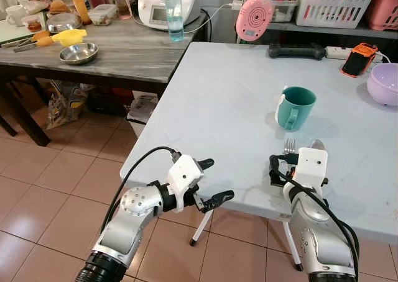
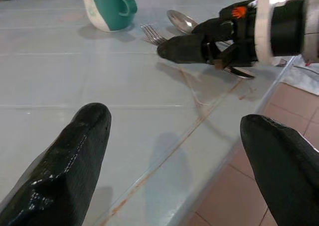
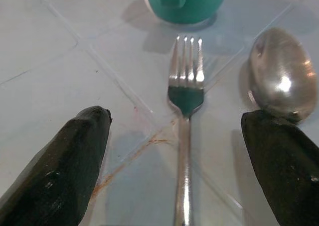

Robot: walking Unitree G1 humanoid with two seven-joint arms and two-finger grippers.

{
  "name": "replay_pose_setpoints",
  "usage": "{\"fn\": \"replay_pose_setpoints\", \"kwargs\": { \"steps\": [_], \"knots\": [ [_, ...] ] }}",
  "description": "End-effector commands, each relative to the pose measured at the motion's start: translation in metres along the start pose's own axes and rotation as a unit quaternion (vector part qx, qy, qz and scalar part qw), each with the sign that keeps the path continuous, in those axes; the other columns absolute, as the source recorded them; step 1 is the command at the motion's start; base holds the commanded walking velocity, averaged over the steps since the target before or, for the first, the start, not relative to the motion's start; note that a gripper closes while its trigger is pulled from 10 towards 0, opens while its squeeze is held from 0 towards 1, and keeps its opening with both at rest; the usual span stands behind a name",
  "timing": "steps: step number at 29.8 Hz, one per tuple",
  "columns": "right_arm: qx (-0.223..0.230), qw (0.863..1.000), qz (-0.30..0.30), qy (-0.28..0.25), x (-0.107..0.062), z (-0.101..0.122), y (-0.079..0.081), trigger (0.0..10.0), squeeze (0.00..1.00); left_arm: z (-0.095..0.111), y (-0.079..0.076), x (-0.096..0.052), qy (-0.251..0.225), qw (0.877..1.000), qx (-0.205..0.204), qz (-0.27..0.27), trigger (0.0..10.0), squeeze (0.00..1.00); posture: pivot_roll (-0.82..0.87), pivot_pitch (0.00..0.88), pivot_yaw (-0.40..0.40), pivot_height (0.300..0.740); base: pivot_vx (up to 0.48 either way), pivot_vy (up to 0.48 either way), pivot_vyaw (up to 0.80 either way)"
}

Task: Setting the table

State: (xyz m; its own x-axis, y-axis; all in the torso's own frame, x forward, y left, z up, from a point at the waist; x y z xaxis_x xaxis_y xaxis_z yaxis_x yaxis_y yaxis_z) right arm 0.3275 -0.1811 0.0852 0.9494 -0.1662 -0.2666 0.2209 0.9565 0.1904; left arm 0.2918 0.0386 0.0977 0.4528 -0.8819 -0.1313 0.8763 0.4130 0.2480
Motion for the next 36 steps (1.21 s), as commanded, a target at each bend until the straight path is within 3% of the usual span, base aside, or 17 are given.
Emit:
{"fn": "replay_pose_setpoints", "kwargs": {
  "steps": [1,2,3,13,36],
  "knots": [
    [0.007,1.0,0.006,0.014,0.003,-0.002,0.002,1.9,0.0,0.008,0.0,0.002,-0.009,1.0,0.011,-0.01,10.0,0.0,-0.13,0.055,0.041,0.74,0.0,0.0,0.0],
    [0.007,1.0,0.006,0.014,0.003,-0.002,0.002,1.9,0.0,0.008,0.0,0.002,-0.009,1.0,0.011,-0.01,10.0,0.0,-0.13,0.055,0.041,0.74,0.0,0.0,0.0],
    [0.009,1.0,0.007,0.02,0.005,-0.004,0.002,0.0,0.0,0.009,0.0,0.002,-0.01,1.0,0.012,-0.011,10.0,0.0,-0.13,0.056,0.041,0.74,0.0,0.0,0.0],
    [0.016,0.999,0.012,0.045,0.007,-0.01,0.005,0.0,0.0,0.011,0.0,0.003,-0.016,1.0,0.007,-0.016,10.0,0.0,-0.13,0.051,0.039,0.74,0.0,0.0,0.0],
    [0.021,0.994,-0.009,0.105,0.006,-0.032,-0.004,0.0,0.0,0.012,0.0,0.005,-0.017,1.0,0.004,-0.015,10.0,0.0,-0.14,0.045,0.033,0.74,0.0,0.0,0.0]
  ]
}}
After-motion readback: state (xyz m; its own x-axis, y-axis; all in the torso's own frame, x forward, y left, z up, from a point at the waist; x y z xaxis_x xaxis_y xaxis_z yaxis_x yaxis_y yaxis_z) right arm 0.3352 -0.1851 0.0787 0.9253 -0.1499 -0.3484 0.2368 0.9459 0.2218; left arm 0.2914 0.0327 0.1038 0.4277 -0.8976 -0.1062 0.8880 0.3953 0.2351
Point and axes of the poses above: a point about 5 cm out from each wrist's last joint towards the gripper, its own x axis pointing out of the wrist towards the gripper, its own z axis along the axis of the wrist's last joint, y = z × x, the point moved 4 cm from there along x, pointing out of the wrist towards the gripper, and after that the axes turned 10 degrees about x, right-handed, at the moved point
